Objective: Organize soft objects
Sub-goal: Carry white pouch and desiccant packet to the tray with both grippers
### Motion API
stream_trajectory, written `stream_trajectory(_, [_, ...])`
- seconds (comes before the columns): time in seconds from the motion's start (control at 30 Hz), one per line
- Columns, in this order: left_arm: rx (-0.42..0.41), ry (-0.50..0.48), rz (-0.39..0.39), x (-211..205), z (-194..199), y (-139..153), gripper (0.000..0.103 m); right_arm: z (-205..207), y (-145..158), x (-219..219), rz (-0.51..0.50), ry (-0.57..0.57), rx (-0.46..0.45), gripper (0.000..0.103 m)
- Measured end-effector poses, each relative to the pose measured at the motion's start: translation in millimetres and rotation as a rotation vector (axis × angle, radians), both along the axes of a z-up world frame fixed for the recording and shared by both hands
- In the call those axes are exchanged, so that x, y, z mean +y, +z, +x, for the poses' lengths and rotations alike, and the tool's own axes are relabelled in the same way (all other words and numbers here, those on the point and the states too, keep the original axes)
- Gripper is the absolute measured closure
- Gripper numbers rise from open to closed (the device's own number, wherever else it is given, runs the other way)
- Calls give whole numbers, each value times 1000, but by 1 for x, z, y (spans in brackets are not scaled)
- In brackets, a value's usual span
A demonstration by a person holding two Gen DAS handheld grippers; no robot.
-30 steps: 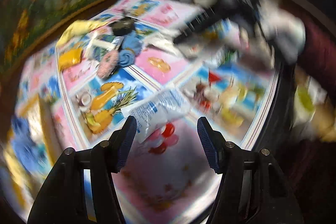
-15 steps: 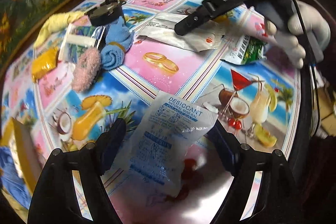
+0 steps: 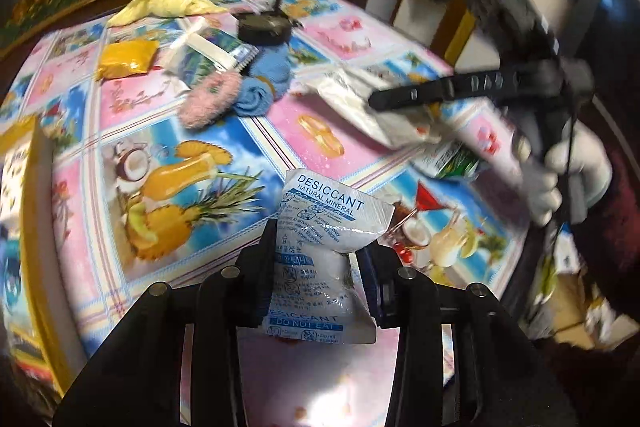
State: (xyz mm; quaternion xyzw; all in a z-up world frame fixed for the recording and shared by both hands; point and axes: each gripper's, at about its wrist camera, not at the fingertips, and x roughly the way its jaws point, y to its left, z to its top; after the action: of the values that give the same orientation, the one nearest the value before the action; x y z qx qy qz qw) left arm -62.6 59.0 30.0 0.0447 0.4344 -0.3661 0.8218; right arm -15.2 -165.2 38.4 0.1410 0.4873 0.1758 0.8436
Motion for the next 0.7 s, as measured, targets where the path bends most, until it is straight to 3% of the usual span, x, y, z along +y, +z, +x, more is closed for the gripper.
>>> stream_trajectory(0.13, [-1, 83, -173, 38, -13, 27, 66, -6, 4, 5, 40, 6, -7, 83])
stream_trajectory(0.27, [-33, 198, -252, 84, -23, 50, 66, -11, 12, 11, 118, 25, -18, 84])
stream_trajectory(0.37, [-66, 319, -228, 121, -23, 58, 66, -14, 24, 25, 156, 59, -37, 84])
stream_trajectory(0.7, [-7, 673, -143, 216, 18, 39, 65, -8, 43, 122, 222, 238, -28, 84])
